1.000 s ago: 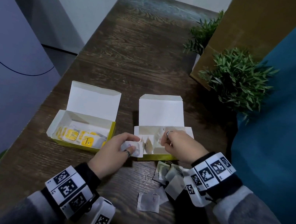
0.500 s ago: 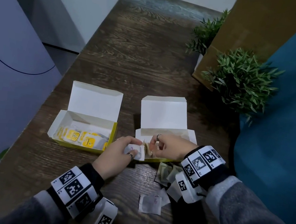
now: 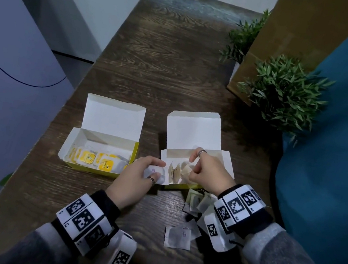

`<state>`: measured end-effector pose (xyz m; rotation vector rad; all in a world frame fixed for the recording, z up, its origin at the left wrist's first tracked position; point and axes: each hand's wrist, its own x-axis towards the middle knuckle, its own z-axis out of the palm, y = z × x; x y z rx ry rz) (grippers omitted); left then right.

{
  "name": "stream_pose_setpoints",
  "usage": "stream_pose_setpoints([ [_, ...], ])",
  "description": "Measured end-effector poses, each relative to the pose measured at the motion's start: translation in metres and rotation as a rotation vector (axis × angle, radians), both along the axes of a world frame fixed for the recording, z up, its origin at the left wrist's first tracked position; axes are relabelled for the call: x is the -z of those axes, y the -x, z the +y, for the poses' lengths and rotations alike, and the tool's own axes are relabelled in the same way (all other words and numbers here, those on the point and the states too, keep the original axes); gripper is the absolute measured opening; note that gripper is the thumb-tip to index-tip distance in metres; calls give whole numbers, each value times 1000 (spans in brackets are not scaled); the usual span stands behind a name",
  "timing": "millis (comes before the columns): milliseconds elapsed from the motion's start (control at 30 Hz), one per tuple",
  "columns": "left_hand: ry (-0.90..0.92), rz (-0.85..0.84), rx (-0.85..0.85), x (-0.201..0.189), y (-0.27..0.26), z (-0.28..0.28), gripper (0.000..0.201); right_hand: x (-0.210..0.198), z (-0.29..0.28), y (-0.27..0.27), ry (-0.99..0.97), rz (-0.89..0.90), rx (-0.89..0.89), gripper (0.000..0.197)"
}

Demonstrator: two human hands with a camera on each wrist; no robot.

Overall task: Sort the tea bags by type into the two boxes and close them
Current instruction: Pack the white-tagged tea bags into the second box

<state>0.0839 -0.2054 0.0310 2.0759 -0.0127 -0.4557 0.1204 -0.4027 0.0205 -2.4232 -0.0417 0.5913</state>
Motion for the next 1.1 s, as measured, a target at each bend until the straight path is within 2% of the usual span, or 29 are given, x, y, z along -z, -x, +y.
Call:
stream_pose_setpoints([
  [133, 1, 3, -1, -1, 1, 0, 22, 7, 10, 3, -59, 12, 11, 22],
  [333, 64, 18, -26, -3, 0, 3, 27, 7, 6, 7, -169, 17, 73, 3],
  [500, 132, -66, -54, -6, -1, 4, 29, 7, -2, 12, -163, -47, 95, 9],
  [667, 339, -110, -168, -14, -1, -1, 35, 9, -3, 17, -160, -133, 91, 12],
  [767, 452, -140, -201, -19, 0, -4, 36, 1, -3, 23, -295, -184, 155, 15],
  [933, 545, -166, -192, -21, -3, -13, 37, -16, -1, 32, -705, -37, 106, 15],
  [1033, 552, -158, -158, -19, -5, -21, 37, -25, -5, 32, -721, -95, 103, 6],
  [1100, 414, -216, -156, -11, -7, -22, 36, -28, -12, 29, -631, -188, 173, 9],
])
